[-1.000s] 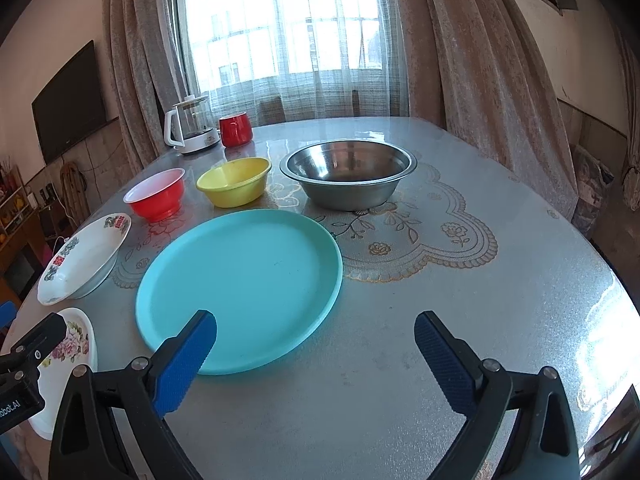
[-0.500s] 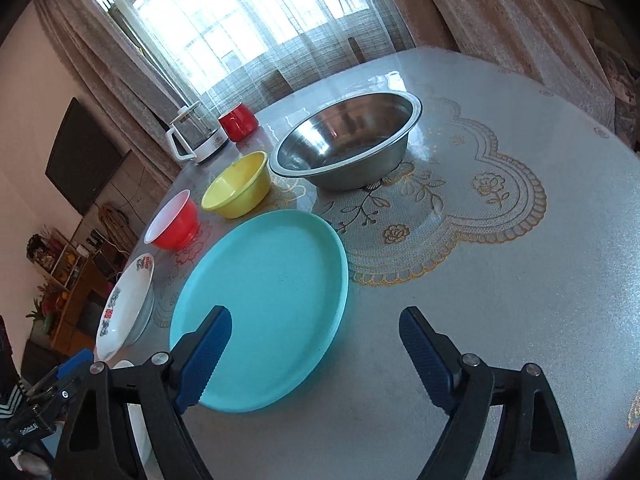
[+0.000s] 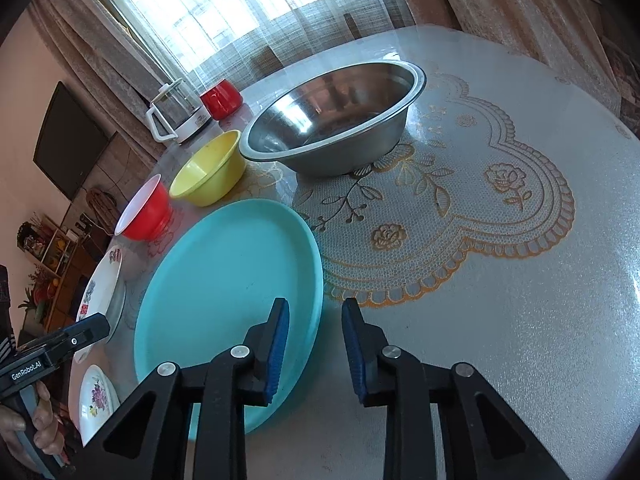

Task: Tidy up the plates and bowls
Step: 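Move the left gripper to the rim of the double-happiness plate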

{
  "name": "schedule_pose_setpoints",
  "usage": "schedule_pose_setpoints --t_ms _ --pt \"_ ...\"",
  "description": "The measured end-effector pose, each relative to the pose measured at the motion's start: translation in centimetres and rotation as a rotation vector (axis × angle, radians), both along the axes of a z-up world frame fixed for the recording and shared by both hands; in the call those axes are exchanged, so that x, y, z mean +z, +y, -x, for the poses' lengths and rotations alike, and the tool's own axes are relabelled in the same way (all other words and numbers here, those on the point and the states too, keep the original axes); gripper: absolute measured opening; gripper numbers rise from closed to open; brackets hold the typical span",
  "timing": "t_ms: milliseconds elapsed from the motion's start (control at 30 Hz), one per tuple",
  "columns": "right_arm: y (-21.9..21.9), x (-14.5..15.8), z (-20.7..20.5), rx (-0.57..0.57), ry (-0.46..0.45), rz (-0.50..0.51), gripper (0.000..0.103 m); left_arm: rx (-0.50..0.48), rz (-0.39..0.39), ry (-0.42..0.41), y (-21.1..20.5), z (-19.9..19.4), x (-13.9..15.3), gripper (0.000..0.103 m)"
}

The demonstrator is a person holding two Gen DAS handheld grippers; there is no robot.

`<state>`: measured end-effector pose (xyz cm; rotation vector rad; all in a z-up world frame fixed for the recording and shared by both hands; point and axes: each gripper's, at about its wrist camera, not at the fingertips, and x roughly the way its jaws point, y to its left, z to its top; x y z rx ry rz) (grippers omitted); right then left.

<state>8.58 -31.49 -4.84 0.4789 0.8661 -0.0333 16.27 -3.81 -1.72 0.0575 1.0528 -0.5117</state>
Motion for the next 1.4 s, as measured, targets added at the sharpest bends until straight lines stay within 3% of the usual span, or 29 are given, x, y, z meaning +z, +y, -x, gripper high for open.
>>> schedule_pose_setpoints --t_ms 167,433,600,767,1033,1400 --pt "-0.1 0.0 -0.6 0.010 0.002 0.017 0.025 0.014 -0.062 0.023 -0.6 -1.4 -1.7 0.022" --pt "0.0 -0.1 -1.0 0.039 0.003 -0.005 0.025 -0.003 -0.076 0.066 -1.2 -2.0 -3.2 0.015" --pt "0.8 0.0 -1.2 0.052 0.002 0.033 0.025 0.002 -0.080 0.057 -0.8 -1.7 -3.2 0.014" --pt "1.3 -0.2 -1.9 0.069 0.010 -0.011 0.022 0.035 -0.090 0.045 0.6 -2.0 -2.7 0.014" --pt "3.2 0.2 -3.3 0.100 0.003 0.006 0.022 0.068 -0.096 0.035 2.2 -2.5 -2.5 0.013" --pt "4.1 -0.1 -3.9 0.126 0.021 0.071 0.022 0.063 -0.165 0.009 1.9 -1.3 -2.6 0.015"
